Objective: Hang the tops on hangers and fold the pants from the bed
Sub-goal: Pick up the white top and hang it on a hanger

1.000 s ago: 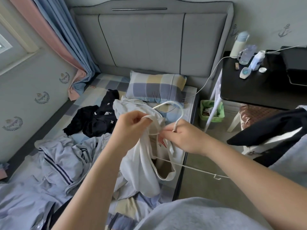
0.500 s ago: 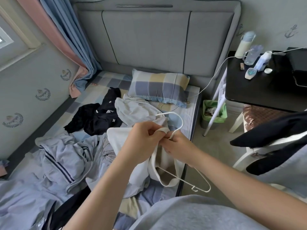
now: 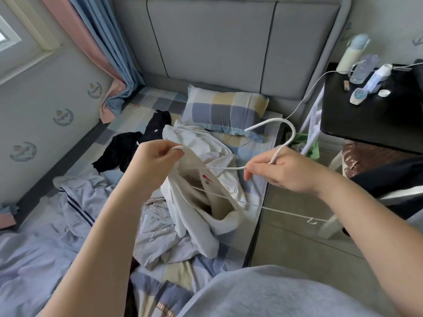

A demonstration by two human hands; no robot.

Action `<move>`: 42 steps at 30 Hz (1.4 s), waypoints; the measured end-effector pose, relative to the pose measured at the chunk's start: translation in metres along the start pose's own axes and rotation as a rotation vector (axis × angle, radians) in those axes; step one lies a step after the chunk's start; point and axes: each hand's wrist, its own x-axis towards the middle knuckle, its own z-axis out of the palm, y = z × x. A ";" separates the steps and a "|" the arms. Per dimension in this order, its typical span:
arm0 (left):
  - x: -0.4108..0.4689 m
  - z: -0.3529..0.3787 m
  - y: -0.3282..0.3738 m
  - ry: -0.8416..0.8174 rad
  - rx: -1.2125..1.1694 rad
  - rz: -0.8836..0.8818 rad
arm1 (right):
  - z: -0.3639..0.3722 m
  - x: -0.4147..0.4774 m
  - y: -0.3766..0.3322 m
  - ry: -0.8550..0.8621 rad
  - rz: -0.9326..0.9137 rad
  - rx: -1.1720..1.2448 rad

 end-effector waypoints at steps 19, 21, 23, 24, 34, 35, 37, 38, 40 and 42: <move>-0.011 0.041 0.005 -0.157 0.003 0.076 | 0.098 0.068 0.024 0.241 -0.084 0.238; -0.012 0.045 0.007 -0.156 0.057 0.128 | 0.105 0.069 0.020 0.196 -0.063 0.237; -0.012 0.038 0.005 -0.158 0.077 0.167 | 0.098 0.067 0.017 0.173 -0.042 0.360; -0.010 0.031 0.001 -0.148 0.136 0.209 | 0.090 0.065 0.016 0.163 -0.026 0.429; 0.008 -0.022 -0.016 -0.040 0.627 0.557 | 0.014 0.046 0.012 0.153 -0.128 0.170; 0.008 -0.022 -0.016 -0.042 0.590 0.553 | 0.008 0.043 0.014 0.187 -0.141 0.134; 0.006 -0.018 -0.018 -0.069 0.527 0.547 | 0.001 0.037 0.019 0.226 -0.154 0.132; 0.004 -0.013 -0.019 -0.086 0.512 0.549 | 0.001 0.034 0.021 0.240 -0.162 0.130; -0.001 0.002 -0.018 -0.119 0.483 0.555 | 0.006 0.031 0.023 0.255 -0.168 0.100; -0.008 0.023 -0.014 -0.151 0.430 0.567 | 0.015 0.035 0.020 0.219 -0.183 0.037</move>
